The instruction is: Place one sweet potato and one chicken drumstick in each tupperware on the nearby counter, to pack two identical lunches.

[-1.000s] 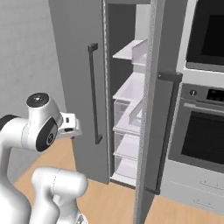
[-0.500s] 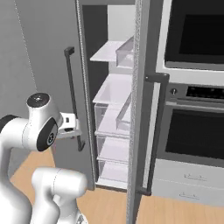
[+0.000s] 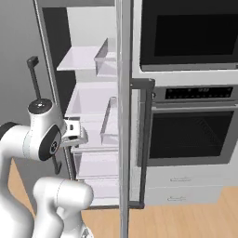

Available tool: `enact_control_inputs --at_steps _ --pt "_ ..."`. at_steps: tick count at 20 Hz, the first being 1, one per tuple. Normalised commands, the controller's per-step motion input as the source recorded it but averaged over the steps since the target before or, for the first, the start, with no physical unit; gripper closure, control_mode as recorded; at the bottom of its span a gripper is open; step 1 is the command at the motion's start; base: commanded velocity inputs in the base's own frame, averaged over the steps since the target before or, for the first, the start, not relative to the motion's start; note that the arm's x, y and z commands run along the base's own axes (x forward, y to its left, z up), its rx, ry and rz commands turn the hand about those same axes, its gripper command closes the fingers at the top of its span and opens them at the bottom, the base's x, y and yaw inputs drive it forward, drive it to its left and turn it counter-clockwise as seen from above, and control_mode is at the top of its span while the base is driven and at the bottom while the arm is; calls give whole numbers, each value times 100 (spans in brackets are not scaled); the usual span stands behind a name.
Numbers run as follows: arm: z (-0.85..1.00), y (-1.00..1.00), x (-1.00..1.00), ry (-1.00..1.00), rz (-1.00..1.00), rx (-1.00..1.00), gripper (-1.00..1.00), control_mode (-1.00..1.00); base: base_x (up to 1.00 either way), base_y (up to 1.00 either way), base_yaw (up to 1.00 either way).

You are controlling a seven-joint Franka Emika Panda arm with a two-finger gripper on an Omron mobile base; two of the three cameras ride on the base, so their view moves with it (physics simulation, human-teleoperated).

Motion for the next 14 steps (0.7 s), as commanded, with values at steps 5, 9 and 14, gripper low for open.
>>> enact_control_inputs --at_steps 5,9,14 --pt "0 0 0 0 0 0 -100 100 50 53 -23" --pt "0 0 0 0 0 0 -100 100 38 54 -15" --pt "0 0 0 0 0 0 -100 100 37 27 -17"
